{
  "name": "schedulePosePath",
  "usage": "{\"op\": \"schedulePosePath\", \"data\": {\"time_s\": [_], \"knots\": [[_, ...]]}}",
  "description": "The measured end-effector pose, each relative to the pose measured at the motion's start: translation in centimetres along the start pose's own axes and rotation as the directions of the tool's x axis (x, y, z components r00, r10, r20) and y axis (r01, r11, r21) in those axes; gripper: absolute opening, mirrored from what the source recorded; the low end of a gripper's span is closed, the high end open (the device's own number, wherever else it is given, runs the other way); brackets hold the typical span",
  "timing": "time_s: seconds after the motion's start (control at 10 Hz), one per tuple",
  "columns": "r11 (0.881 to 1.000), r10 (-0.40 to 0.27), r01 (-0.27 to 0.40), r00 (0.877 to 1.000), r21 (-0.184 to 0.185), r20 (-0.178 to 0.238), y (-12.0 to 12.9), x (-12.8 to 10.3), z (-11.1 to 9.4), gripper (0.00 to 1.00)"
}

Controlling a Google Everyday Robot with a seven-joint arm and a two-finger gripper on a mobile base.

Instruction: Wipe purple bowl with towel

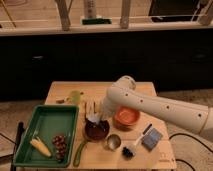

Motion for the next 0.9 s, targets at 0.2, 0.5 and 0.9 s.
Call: {"op": "schedulePosePath", "data": {"time_s": [0.2, 0.5, 0.9], "knots": [[1.0, -0.027, 0.028, 0.999, -0.015, 0.028, -0.2, -0.9, 1.0, 0.0], [0.993, -0.108, 0.112, 0.991, -0.04, 0.079, -1.5, -3.0, 2.5, 0.0], [0.973, -0.206, 0.217, 0.969, -0.072, 0.137, -0.7, -6.8, 3.4, 0.0]]}}
